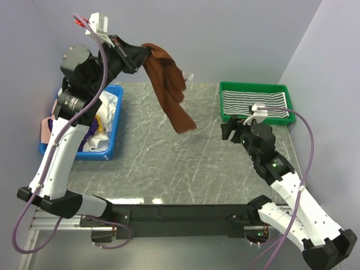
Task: Fold and stack the towels
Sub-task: Move the towel to the center of the board
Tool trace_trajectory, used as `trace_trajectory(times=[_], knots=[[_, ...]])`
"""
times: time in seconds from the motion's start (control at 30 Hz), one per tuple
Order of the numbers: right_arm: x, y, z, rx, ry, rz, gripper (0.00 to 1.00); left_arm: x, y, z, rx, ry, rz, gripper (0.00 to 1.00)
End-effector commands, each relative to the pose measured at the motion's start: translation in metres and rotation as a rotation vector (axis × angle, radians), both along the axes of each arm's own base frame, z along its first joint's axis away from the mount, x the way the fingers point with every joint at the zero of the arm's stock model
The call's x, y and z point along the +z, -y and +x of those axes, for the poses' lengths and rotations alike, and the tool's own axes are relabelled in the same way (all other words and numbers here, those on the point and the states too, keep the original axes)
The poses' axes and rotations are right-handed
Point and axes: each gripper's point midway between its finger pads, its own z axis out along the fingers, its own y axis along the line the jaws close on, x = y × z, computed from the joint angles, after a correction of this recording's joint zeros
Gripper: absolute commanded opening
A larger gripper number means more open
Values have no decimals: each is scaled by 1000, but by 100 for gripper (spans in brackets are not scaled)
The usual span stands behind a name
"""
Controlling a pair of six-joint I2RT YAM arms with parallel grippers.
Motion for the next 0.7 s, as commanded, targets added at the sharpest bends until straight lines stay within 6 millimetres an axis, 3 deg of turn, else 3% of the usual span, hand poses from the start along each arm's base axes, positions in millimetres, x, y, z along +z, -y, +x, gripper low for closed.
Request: trace_trajectory(times=[0.0,0.07,0.2,0.23,0.27,0.3,0.33,0.37,0.4,0.43,0.47,0.57,0.6,0.63,0.67], knots=[[15,8,3,-45,74,3,80,-7,17,-12,-85,-35,-28,3],[12,6,3,-34,65,0,80,-34,22,4,-65,-99,6,4],[-4,-1,7,-16,0,-13,79,-111,40,56,-36,-253,89,13],[-16,-3,10,-15,-40,-29,79,-152,48,79,-26,-328,125,17],[-21,-5,11,-11,-61,-31,79,-173,53,93,-13,-367,144,25],[-29,-9,11,6,-91,-33,79,-223,59,120,14,-457,193,28],[-42,-12,14,14,-135,-48,79,-227,64,133,16,-461,205,31],[-46,-15,16,22,-158,-50,79,-250,68,139,8,-524,238,36],[-54,-21,14,51,-193,-47,79,-291,77,153,-7,-598,275,43],[-65,-27,15,76,-232,-54,79,-285,80,159,-12,-598,271,53],[-70,-32,15,102,-251,-58,78,-297,81,159,-15,-634,284,72],[-94,-47,12,172,-343,-52,76,-313,68,153,43,-659,295,96],[-98,-54,11,198,-358,-43,75,-289,60,147,74,-599,275,98],[-109,-58,11,212,-387,-44,74,-308,46,141,133,-633,306,99],[-112,-65,9,248,-400,-34,72,-309,36,135,168,-637,320,97]])
